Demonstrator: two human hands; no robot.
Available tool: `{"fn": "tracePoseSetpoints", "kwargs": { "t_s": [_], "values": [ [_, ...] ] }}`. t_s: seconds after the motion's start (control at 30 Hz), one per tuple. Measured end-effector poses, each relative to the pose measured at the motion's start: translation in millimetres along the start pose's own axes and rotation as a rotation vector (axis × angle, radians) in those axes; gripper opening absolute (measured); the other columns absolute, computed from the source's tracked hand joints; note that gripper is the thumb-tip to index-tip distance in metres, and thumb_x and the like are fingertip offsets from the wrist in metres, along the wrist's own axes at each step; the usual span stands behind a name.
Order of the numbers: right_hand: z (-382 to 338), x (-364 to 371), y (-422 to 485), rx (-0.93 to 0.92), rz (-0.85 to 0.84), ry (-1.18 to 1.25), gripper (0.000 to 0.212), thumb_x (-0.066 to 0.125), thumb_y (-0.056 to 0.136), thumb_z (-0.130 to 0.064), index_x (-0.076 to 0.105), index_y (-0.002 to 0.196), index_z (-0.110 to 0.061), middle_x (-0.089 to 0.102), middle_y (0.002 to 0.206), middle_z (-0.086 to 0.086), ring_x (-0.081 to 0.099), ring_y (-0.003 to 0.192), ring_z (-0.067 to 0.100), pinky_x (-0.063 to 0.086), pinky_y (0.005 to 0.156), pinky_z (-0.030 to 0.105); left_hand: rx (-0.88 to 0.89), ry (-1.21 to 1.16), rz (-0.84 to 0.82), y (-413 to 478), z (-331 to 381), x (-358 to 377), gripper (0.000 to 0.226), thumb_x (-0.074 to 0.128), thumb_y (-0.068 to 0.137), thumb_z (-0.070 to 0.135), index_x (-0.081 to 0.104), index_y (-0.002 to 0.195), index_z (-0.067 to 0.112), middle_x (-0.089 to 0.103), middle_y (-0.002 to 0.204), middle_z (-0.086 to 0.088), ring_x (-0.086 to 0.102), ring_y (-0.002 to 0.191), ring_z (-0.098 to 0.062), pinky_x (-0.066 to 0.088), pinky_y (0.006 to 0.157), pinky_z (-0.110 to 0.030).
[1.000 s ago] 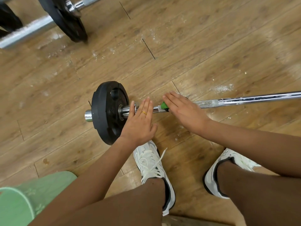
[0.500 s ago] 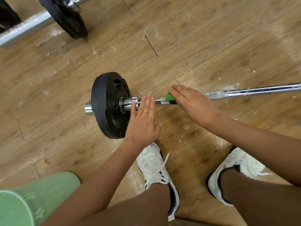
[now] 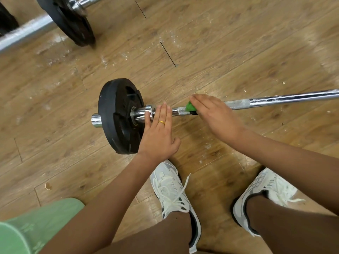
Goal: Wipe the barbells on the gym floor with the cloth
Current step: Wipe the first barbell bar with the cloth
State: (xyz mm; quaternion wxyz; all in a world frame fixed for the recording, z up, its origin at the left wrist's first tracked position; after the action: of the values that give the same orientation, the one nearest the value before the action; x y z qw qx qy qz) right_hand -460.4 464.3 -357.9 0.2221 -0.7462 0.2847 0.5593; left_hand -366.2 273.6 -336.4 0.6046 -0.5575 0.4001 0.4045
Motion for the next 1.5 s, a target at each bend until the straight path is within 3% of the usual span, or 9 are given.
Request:
{"fn": "tracePoseSetpoints", "kwargs": {
  "t_s": [0.17,0.4,0.57,0.67,0.8,0.9,1.17,1.37,1.5],
  "values": [
    [-20,-3,29,-0.167,-0.079,-0.024,0.065,0.025,0.085,-0.007,0.042,0.148,0.000,0.050,0.146,0.020,0.047,0.135,0.040,0.040,0.113,0.048,0.008,-0.028,-0.021,8,-3,-6,0.093,0.040,0.089,0.047,-0.002,0.160,0.004,-0.010,0.168,-0.013,-0.014,0.155,-0.022,-0.029,0.114,-0.043],
    [18,-3,3,0.087,0.010,0.054,0.071,0.067,0.075,0.015,0.050,0.142,-0.003,0.057,0.140,0.018,0.059,0.121,0.038,0.048,0.103,0.047,0.038,-0.009,-0.036,16,-8,-9,0.098,0.038,0.083,0.051,-0.002,0.160,0.006,-0.008,0.169,-0.012,-0.011,0.155,-0.022,-0.020,0.118,-0.048],
    [-7,-7,30,-0.051,0.004,0.031,0.053,0.044,0.088,0.000,0.050,0.141,0.003,0.056,0.138,0.021,0.054,0.126,0.041,0.043,0.109,0.047,0.033,0.018,-0.058,25,-12,-13,0.100,0.035,0.082,0.054,-0.005,0.160,0.007,-0.012,0.168,-0.011,-0.013,0.155,-0.022,-0.022,0.117,-0.048],
    [-4,-7,34,-0.106,-0.022,0.028,0.061,0.028,0.086,-0.005,0.047,0.144,0.000,0.054,0.142,0.020,0.052,0.129,0.039,0.042,0.110,0.046,0.048,0.028,-0.062,27,-16,-16,0.099,0.037,0.084,0.054,-0.006,0.160,0.008,-0.012,0.168,-0.011,-0.013,0.155,-0.021,-0.022,0.117,-0.047],
    [26,-6,14,0.060,0.023,0.094,0.071,0.055,0.079,0.015,0.047,0.146,-0.006,0.051,0.147,0.016,0.054,0.129,0.036,0.042,0.109,0.044,0.045,0.001,-0.071,30,-17,-19,0.100,0.049,0.090,0.052,-0.008,0.160,0.010,-0.011,0.169,-0.009,-0.011,0.155,-0.021,-0.019,0.119,-0.050],
    [49,-9,-1,0.131,-0.024,0.130,0.078,0.061,0.079,0.015,0.042,0.150,-0.010,0.048,0.151,0.012,0.050,0.134,0.033,0.038,0.113,0.043,0.049,-0.001,-0.070,32,-16,-18,0.100,0.046,0.089,0.054,-0.008,0.160,0.010,-0.010,0.169,-0.009,-0.011,0.155,-0.021,-0.019,0.119,-0.050],
    [17,-8,21,-0.040,0.000,0.097,0.066,0.058,0.078,0.015,0.050,0.142,0.000,0.054,0.142,0.019,0.052,0.129,0.039,0.041,0.111,0.046,0.034,0.018,-0.075,33,-16,-20,0.102,0.037,0.082,0.058,-0.005,0.160,0.008,-0.009,0.169,-0.011,-0.009,0.156,-0.021,-0.018,0.119,-0.051],
    [52,-26,-12,0.225,-0.029,0.159,0.075,0.056,0.082,0.013,0.039,0.152,-0.008,0.045,0.153,0.013,0.046,0.136,0.035,0.035,0.113,0.042,0.043,-0.014,-0.088,26,-15,-17,0.101,0.034,0.082,0.059,-0.008,0.160,0.010,-0.013,0.168,-0.009,-0.013,0.155,-0.021,-0.016,0.121,-0.052],
    [30,-24,-4,0.151,-0.086,0.153,0.070,0.050,0.087,0.013,0.036,0.153,-0.006,0.039,0.156,0.014,0.040,0.141,0.034,0.029,0.117,0.040,0.015,-0.028,-0.093,12,-5,-13,0.102,0.034,0.082,0.057,-0.012,0.159,0.008,-0.019,0.167,-0.010,-0.019,0.154,-0.022,-0.021,0.118,-0.050]
  ]
}}
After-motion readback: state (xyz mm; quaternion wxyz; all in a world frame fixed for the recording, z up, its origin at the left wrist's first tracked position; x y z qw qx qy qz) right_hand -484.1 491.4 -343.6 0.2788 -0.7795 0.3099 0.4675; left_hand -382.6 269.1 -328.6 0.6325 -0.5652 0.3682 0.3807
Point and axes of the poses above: each hand's wrist, its own y-axis towards the middle knuckle, its own x-axis out of the palm, z = x × y, the point moved 1 cm from there along y, towards the middle knuckle
